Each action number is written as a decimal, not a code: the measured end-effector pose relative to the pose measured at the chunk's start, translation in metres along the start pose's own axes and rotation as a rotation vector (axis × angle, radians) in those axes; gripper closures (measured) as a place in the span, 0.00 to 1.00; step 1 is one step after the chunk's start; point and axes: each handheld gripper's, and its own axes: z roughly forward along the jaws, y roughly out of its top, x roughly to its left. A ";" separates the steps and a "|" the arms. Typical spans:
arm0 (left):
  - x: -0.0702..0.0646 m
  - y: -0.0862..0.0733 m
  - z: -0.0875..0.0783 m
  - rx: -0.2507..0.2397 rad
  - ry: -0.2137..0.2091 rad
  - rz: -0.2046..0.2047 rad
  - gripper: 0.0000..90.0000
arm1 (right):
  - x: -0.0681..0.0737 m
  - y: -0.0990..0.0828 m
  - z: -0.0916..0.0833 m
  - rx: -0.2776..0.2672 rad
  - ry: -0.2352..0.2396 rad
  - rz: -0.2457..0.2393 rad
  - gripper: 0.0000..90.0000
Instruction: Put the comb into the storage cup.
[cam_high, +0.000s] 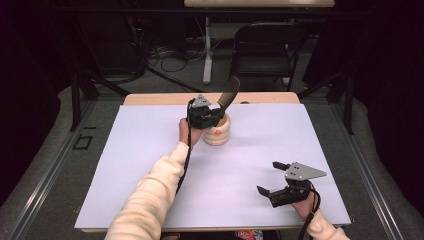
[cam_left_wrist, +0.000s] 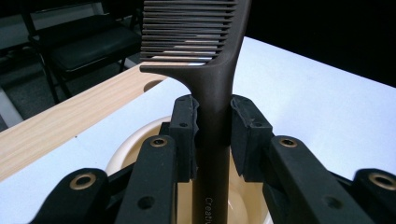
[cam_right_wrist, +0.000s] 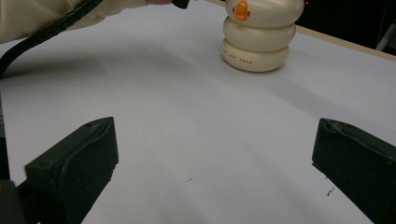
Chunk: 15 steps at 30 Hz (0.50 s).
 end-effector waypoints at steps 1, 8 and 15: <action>0.000 0.000 0.000 0.001 0.000 0.000 0.80 | 0.000 0.000 0.000 0.000 0.000 0.000 0.00; 0.000 0.000 0.000 0.013 -0.002 0.003 0.80 | 0.000 0.000 0.000 0.000 0.000 0.001 0.00; -0.001 0.000 0.001 0.028 -0.004 0.006 0.80 | 0.000 0.000 0.000 0.001 0.000 0.001 0.00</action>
